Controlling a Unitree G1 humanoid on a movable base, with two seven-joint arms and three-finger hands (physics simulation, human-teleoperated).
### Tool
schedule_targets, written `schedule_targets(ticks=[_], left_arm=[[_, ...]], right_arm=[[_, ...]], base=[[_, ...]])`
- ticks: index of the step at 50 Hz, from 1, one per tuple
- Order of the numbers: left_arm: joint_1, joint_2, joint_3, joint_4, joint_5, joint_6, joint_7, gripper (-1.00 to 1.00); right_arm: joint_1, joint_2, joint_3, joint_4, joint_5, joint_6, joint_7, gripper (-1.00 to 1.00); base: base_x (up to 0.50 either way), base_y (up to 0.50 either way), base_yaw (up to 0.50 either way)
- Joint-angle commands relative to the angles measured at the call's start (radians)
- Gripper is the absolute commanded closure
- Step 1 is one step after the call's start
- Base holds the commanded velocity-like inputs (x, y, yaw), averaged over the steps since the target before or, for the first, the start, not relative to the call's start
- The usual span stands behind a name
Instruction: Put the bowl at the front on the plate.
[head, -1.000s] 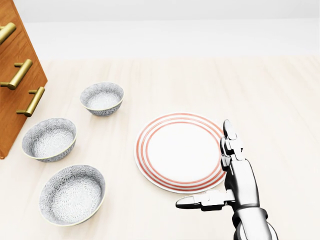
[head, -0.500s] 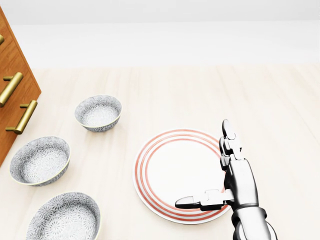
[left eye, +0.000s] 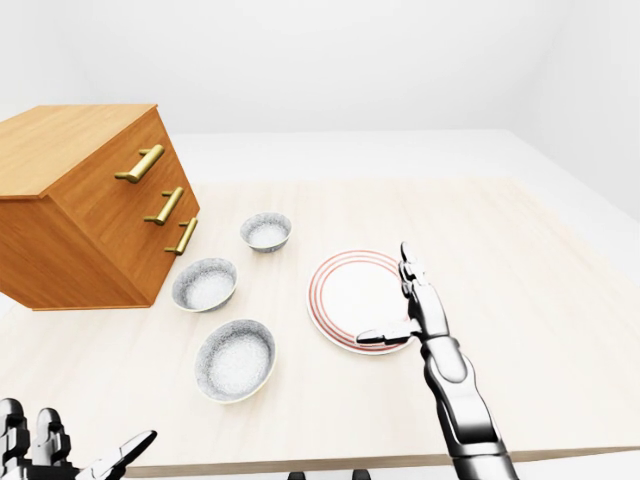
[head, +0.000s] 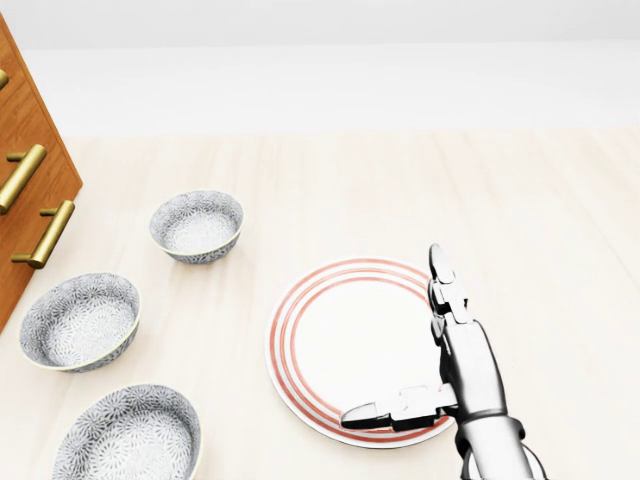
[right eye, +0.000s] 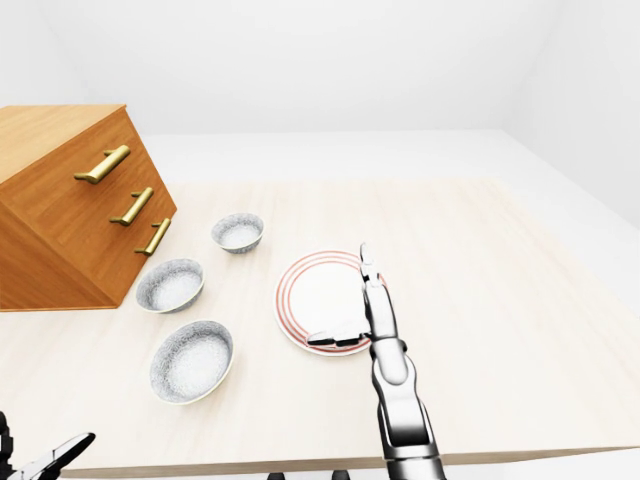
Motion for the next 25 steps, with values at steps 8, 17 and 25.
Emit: schedule_targets(ticks=[8,17,25], left_arm=[[-0.002,-0.002,0.014,-0.023,-0.009,0.0,-0.004,-1.0],[-0.004,-0.001,0.017,-0.031,-0.019,0.0,0.004,-1.0],[-0.007,0.001,0.015,-0.025,-0.017,0.0,0.009,-1.0]], right_arm=[[-0.037,0.043,0.195,-0.185,-0.373,0.047,0.05,-1.0],[-0.066,0.067,0.381,-0.288,-0.717,0.047,0.201,-1.0],[-0.063,0.097,0.428,-0.338,-1.045,0.047,0.422,-1.0]], base=[[0.0,0.0,0.0],[0.0,0.0,0.0],[0.0,0.0,0.0]])
